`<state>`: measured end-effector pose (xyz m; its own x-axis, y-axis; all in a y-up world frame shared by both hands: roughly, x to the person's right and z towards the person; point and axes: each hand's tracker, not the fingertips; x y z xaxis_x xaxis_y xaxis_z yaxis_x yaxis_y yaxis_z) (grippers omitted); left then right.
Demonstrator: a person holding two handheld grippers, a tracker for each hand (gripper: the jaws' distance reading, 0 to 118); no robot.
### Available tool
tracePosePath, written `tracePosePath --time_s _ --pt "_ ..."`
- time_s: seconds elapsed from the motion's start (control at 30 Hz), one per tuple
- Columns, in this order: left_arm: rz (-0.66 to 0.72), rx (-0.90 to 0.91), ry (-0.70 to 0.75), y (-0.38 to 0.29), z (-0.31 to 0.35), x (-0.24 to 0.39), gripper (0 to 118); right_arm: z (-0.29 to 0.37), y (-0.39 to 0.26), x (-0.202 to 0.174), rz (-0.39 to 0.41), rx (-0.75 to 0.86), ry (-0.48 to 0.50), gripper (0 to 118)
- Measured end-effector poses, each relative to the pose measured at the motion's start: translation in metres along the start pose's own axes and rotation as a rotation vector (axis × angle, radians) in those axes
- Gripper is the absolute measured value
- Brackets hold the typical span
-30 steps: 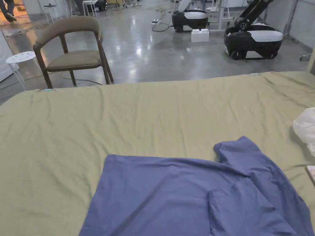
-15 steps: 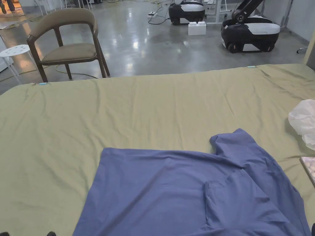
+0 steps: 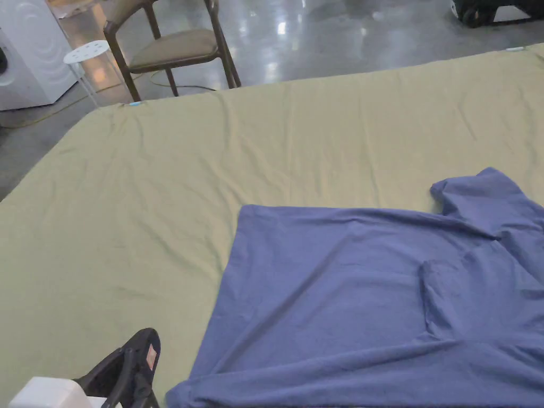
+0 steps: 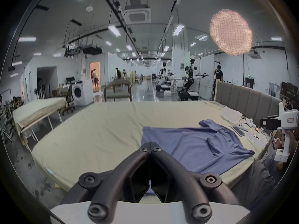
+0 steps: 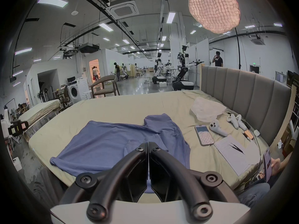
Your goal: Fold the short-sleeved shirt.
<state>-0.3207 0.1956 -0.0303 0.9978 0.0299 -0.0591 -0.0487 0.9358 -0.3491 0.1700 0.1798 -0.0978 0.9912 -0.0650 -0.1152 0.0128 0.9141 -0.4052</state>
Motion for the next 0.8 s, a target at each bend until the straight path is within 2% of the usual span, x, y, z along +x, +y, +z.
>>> tracePosePath --time_s 0.03,0.07,0.1,0.13,0.17,0.23,0.4,0.47,0.5,0.57,0.6,0.7,0.77,0.8 --pt "0.023 -0.054 -0.011 -0.004 -0.008 -0.007 5 0.000 -0.002 0.001 -0.011 -0.011 -0.001 0" --pt "0.045 -0.115 -0.031 -0.012 -0.020 -0.017 18 -0.001 -0.004 0.002 -0.028 -0.023 0.004 0" --pt "0.062 -0.175 -0.027 -0.024 -0.033 -0.027 38 -0.001 -0.007 0.004 -0.051 -0.040 0.011 0" --pt "0.074 -0.223 -0.018 -0.036 -0.047 -0.035 66 -0.002 -0.010 0.005 -0.066 -0.055 0.018 0" --pt "0.079 -0.300 -0.031 -0.047 -0.059 -0.041 73 -0.002 -0.012 0.005 -0.069 -0.066 0.022 0" --pt "0.098 -0.393 -0.060 -0.074 -0.082 -0.055 73 -0.001 -0.016 0.006 -0.061 -0.086 0.015 0" --pt "0.363 -0.526 -0.041 -0.107 -0.125 -0.085 72 0.003 -0.021 0.011 -0.072 -0.111 -0.012 0" --pt "0.391 -0.581 -0.056 -0.111 -0.137 -0.090 69 0.004 -0.021 0.014 -0.085 -0.115 -0.023 0" --pt "0.386 -0.619 -0.060 -0.112 -0.141 -0.090 62 0.003 -0.022 0.016 -0.089 -0.119 -0.030 0" --pt "0.369 -0.629 -0.076 -0.113 -0.146 -0.089 21 0.003 -0.024 0.019 -0.090 -0.129 -0.048 0" --pt "0.380 -0.644 -0.096 -0.114 -0.149 -0.089 5 0.003 -0.025 0.021 -0.091 -0.134 -0.059 0" --pt "0.276 -0.672 -0.092 -0.113 -0.152 -0.076 4 -0.001 -0.030 0.030 -0.094 -0.165 -0.099 0" --pt "0.229 -0.697 -0.083 -0.112 -0.156 -0.067 4 -0.016 -0.038 0.042 -0.124 -0.270 -0.208 0" --pt "0.220 -0.708 -0.081 -0.113 -0.159 -0.065 4 -0.027 -0.047 0.050 -0.121 -0.305 -0.213 7"
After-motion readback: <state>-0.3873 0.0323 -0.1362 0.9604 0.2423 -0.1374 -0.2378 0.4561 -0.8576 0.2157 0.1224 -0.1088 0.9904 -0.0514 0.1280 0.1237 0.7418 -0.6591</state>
